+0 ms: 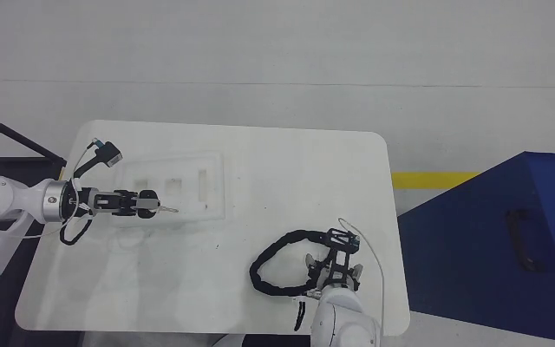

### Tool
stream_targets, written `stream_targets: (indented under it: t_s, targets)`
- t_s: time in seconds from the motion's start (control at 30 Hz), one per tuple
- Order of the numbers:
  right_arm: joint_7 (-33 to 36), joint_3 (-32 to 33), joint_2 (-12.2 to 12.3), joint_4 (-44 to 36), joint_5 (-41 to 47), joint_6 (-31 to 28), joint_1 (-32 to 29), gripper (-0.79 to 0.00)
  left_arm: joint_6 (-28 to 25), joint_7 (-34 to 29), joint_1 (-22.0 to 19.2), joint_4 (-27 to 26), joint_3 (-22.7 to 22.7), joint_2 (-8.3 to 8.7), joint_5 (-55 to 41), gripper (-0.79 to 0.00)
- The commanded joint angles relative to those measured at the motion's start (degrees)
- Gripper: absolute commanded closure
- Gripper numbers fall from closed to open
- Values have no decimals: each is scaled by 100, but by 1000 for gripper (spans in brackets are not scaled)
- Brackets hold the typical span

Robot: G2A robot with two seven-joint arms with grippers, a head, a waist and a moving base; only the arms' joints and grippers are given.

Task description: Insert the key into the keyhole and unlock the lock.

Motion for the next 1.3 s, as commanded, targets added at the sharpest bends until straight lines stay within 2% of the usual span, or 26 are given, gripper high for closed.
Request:
stream_targets:
  t_s: [0.0, 0.1, 0.17, 0.27, 0.3, 0.33, 0.6, 0.9, 1.07, 1.1, 1.13, 1.17, 1.27]
  targets:
    - [81, 40, -121, 156, -199, -80, 63, -754, 0, 0, 0, 0, 0, 0, 0, 0]
    - [184, 82, -290, 388, -429, -183, 206, -754, 0, 0, 0, 0, 0, 0, 0, 0]
    - [217, 125, -380, 545, -545, -216, 303, -714, 0, 0, 0, 0, 0, 0, 0, 0]
    - [315, 156, -453, 739, -601, -315, 438, -560, 0, 0, 0, 0, 0, 0, 0, 0]
    - [329, 170, -472, 798, -655, -328, 468, -453, 0, 0, 0, 0, 0, 0, 0, 0]
    - [358, 184, -489, 862, -679, -356, 490, -382, 0, 0, 0, 0, 0, 0, 0, 0]
    - [510, 229, -558, 1057, -831, -509, 593, -311, 0, 0, 0, 0, 0, 0, 0, 0]
    - [534, 242, -594, 1226, -897, -532, 663, -345, 0, 0, 0, 0, 0, 0, 0, 0]
    - [592, 340, -655, 1451, -896, -590, 756, -332, 0, 0, 0, 0, 0, 0, 0, 0]
    - [592, 364, -672, 1504, -907, -589, 781, -302, 0, 0, 0, 0, 0, 0, 0, 0]
    - [595, 371, -686, 1535, -895, -592, 808, -231, 0, 0, 0, 0, 0, 0, 0, 0]
    - [597, 383, -696, 1557, -869, -595, 826, 0, 0, 0, 0, 0, 0, 0, 0, 0]
    - [552, 447, -708, 1510, -726, -549, 811, 0, 0, 0, 0, 0, 0, 0, 0, 0]
